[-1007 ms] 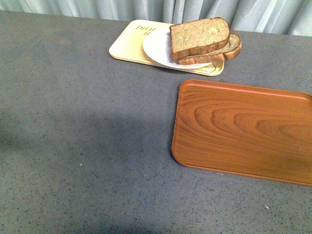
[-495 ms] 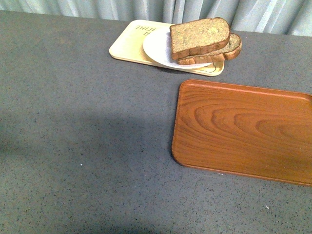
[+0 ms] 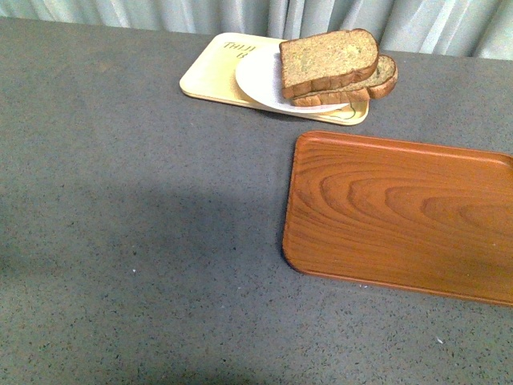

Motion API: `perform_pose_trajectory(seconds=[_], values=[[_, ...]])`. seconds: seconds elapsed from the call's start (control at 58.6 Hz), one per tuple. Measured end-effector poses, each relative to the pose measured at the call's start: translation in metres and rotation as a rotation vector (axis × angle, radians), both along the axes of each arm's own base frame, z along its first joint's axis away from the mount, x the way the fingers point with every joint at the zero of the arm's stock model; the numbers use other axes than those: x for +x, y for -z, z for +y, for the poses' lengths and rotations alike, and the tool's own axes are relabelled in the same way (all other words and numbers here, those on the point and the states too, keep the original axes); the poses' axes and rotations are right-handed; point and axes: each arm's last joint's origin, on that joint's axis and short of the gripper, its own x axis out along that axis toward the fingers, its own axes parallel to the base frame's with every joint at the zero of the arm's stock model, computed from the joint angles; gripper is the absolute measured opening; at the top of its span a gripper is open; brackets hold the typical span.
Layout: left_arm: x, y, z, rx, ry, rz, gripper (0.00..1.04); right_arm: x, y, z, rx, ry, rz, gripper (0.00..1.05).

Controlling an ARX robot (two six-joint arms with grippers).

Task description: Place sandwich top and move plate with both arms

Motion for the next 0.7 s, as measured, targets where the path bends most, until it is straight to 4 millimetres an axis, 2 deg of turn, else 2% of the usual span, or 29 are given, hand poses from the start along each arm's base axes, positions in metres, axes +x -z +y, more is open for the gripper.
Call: perform_pose_trajectory(seconds=[0.307,0.546,0.7], values=[[-0.0001,0.0000,0.0000,-0.001,0.000,-0.001,0.02,0.0000,0.0000,0.0000,0.000,0.000,0.000,0.96],[-0.0001,0.0000,0.0000,0.000,0.000,-0.001,0.43,0.0000,0.0000,0.0000,0.000,0.000,0.000,0.96],[-0.0001,0.0000,0.0000,0.000,0.000,-0.001,0.82,0.0000,0.0000,0.0000,0.000,0.000,0.000,0.96]])
